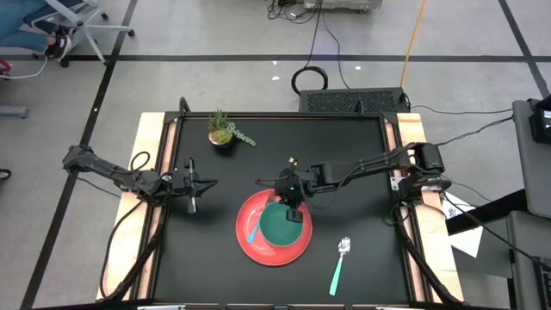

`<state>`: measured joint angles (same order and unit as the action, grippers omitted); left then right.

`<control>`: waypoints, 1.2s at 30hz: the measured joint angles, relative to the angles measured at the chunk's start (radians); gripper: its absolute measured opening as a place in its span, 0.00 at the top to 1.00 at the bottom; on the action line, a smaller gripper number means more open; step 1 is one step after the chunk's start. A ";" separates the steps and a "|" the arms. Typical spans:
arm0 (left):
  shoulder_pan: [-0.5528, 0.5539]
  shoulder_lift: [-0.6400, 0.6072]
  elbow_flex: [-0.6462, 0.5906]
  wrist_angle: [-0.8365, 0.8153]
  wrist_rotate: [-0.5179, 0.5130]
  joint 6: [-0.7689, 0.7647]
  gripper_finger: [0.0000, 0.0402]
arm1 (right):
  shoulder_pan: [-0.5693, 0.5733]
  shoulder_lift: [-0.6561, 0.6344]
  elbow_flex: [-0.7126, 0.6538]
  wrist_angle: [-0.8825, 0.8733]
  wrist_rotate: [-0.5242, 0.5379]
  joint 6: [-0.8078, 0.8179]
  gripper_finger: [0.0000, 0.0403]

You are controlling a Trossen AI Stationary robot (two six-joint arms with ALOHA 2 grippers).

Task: Set table place
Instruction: Adjust the green bowl on the orange plate

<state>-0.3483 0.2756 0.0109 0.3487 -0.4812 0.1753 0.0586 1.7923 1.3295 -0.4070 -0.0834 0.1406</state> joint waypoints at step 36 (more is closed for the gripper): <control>0.000 0.001 0.000 -0.004 0.009 0.000 0.93 | -0.003 0.125 0.119 -0.075 -0.029 -0.021 1.00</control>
<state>-0.3482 0.2768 0.0105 0.3450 -0.4721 0.1754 0.0559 1.9171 1.4483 -0.4824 -0.1119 0.1196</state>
